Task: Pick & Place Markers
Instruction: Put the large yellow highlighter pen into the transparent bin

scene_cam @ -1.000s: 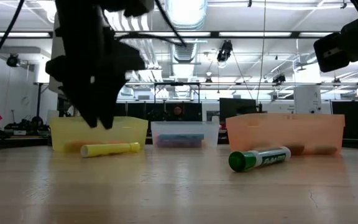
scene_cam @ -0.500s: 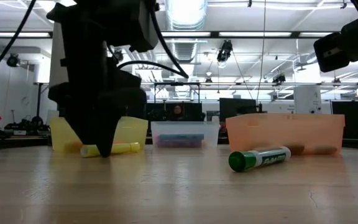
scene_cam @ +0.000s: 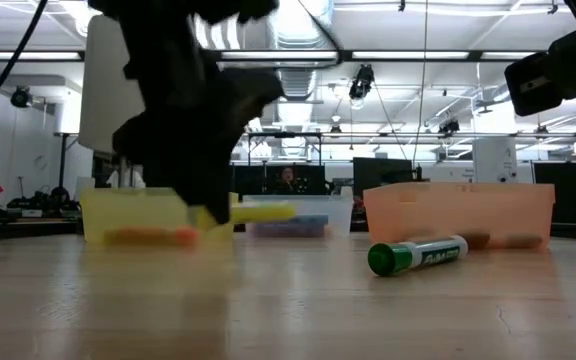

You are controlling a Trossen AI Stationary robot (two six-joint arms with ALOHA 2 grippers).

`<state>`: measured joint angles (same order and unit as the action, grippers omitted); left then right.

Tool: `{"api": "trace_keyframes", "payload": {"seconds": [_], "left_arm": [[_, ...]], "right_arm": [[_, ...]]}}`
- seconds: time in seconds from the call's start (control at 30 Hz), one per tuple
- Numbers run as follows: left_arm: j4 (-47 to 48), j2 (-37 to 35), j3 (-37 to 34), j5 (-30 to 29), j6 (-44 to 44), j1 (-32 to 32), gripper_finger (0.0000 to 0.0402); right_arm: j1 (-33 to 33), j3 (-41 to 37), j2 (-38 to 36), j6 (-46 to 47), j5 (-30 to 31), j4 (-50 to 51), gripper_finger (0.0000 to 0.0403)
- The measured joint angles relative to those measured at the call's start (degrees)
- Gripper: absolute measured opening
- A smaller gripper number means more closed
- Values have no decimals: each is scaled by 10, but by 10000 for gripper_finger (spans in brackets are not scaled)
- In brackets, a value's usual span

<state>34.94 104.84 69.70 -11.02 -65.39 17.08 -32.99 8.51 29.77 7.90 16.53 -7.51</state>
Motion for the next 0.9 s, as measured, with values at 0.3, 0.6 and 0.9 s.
{"api": "trace_keyframes", "payload": {"seconds": [0.3, 0.6, 0.9], "left_arm": [[6, 0, 101, -18, 106, -5, 48], [110, 0, 200, -52, 205, -70, 48], [153, -1, 233, -66, 273, -174, 48]], "right_arm": [[0, 0, 0, 0, 0, 0, 9], [0, 0, 0, 0, 0, 0, 8], [0, 0, 0, 0, 0, 0, 8]]}}
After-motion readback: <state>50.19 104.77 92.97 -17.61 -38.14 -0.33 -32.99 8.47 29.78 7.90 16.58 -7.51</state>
